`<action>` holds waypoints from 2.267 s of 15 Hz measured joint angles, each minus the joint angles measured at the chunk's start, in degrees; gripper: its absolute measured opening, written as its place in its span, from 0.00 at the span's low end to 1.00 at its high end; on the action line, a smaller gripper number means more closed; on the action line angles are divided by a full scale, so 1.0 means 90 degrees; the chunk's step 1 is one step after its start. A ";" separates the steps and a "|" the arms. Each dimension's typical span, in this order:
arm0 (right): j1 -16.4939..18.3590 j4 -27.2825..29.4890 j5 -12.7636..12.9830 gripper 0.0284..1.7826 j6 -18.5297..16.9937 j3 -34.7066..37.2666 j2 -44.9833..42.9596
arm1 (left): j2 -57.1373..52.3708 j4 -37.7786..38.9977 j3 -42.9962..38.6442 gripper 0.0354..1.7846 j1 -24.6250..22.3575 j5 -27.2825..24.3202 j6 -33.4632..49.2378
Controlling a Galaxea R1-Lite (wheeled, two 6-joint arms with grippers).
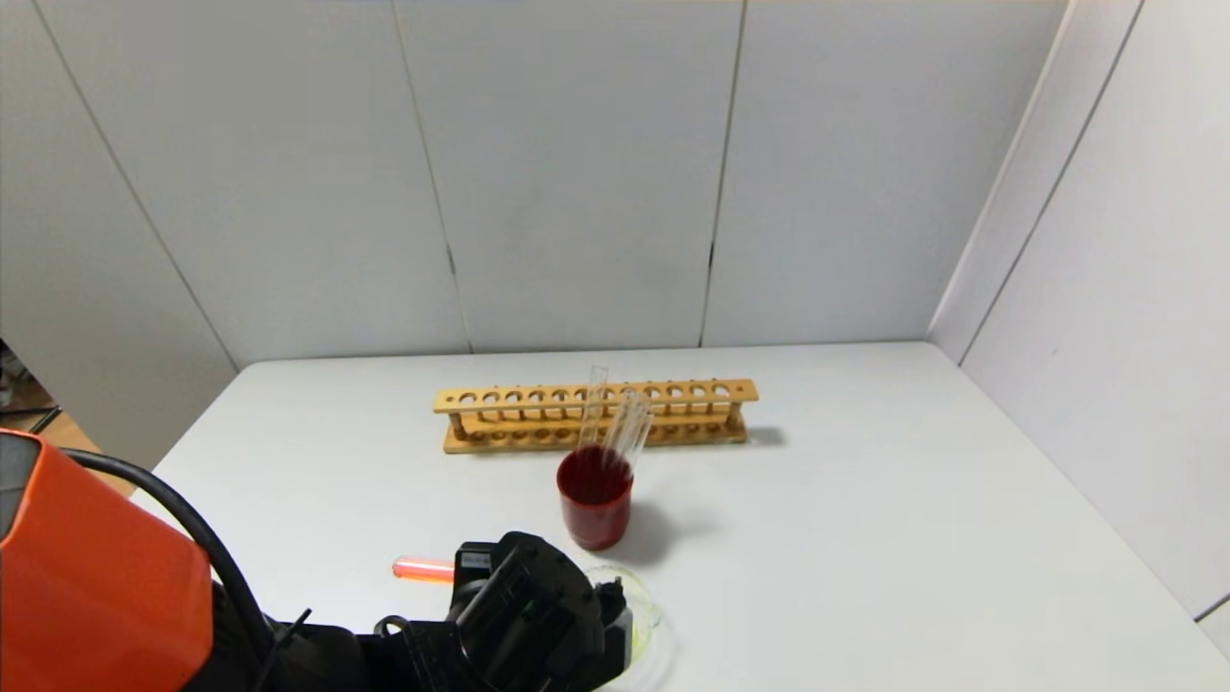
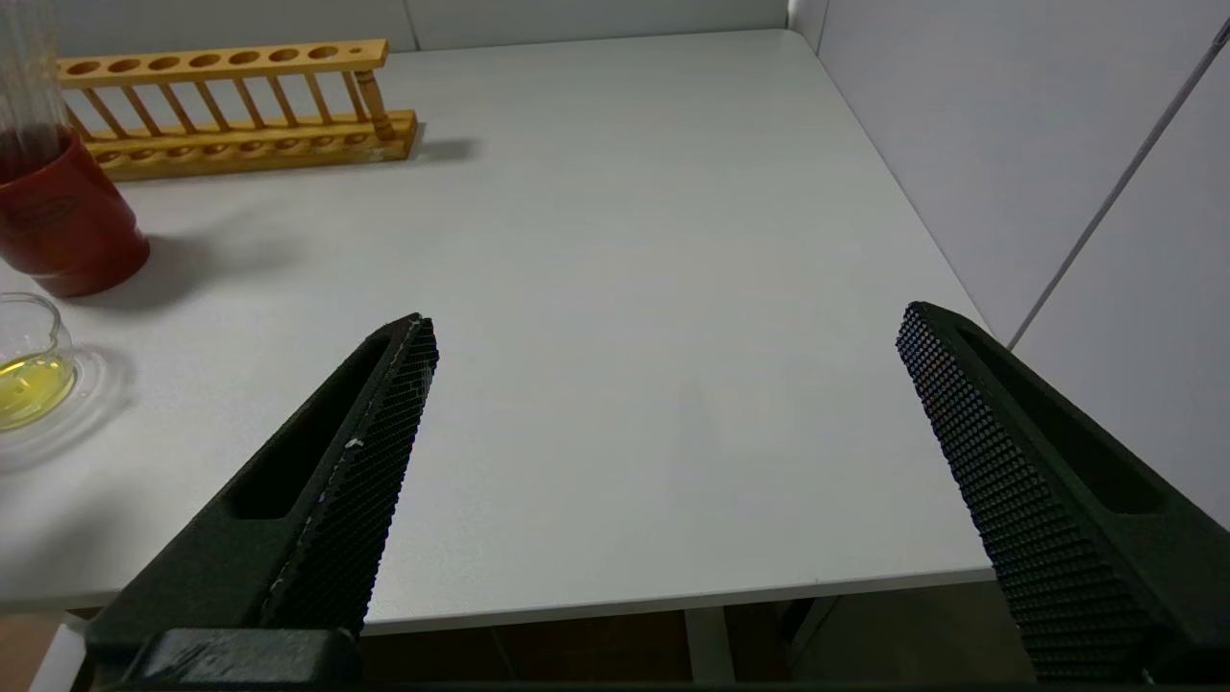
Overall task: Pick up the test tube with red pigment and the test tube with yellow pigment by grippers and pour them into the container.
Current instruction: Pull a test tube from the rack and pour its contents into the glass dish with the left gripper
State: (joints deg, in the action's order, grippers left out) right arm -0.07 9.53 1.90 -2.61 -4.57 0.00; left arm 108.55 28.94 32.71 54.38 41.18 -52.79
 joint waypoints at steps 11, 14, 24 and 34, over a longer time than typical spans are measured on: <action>-0.0003 0.0000 0.0003 0.98 -0.0003 0.0000 0.0000 | -0.0135 0.0003 -0.0131 0.15 -0.0003 -0.0022 -0.0685; 0.0000 0.0003 0.0003 0.98 -0.0003 0.0000 0.0000 | -0.0150 0.0005 -0.0081 0.15 -0.0007 -0.0022 -0.0913; 0.0003 0.0000 0.0003 0.98 -0.0003 0.0000 0.0000 | -0.0245 0.0005 0.0031 0.15 -0.0004 -0.0095 -0.1653; 0.0000 0.0003 0.0000 0.98 0.0000 0.0000 0.0000 | -0.0039 -0.0026 0.0310 0.15 -0.0022 -0.0083 -0.2227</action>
State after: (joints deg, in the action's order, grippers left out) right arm -0.07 9.56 1.90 -2.61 -4.57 0.00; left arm 108.19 28.71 35.50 54.19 40.44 -72.83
